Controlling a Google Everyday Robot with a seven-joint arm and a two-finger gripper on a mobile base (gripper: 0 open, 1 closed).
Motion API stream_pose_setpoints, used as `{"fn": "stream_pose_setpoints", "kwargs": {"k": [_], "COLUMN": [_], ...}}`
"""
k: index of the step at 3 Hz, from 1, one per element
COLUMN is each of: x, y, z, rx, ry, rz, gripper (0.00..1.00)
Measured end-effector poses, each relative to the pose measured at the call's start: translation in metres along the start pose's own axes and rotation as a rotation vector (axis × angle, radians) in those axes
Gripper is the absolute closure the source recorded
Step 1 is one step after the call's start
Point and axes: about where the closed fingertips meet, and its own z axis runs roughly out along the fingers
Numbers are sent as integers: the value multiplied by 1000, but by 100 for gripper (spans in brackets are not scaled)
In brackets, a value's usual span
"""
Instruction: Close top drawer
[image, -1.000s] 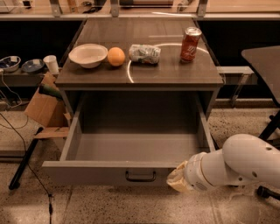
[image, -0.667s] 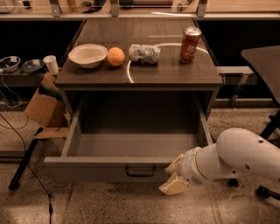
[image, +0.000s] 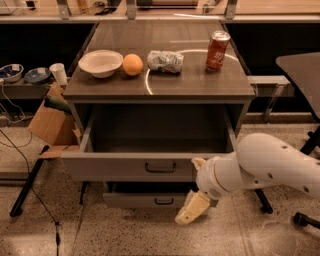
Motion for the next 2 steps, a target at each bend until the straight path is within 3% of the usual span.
{"fn": "stream_pose_setpoints", "kwargs": {"k": [1, 2], "x": [-41, -63], "y": [-21, -30], "z": [11, 18], "rx": [-14, -26], "ry": [-18, -26], "rz": [-68, -104], "gripper": [0, 0]}}
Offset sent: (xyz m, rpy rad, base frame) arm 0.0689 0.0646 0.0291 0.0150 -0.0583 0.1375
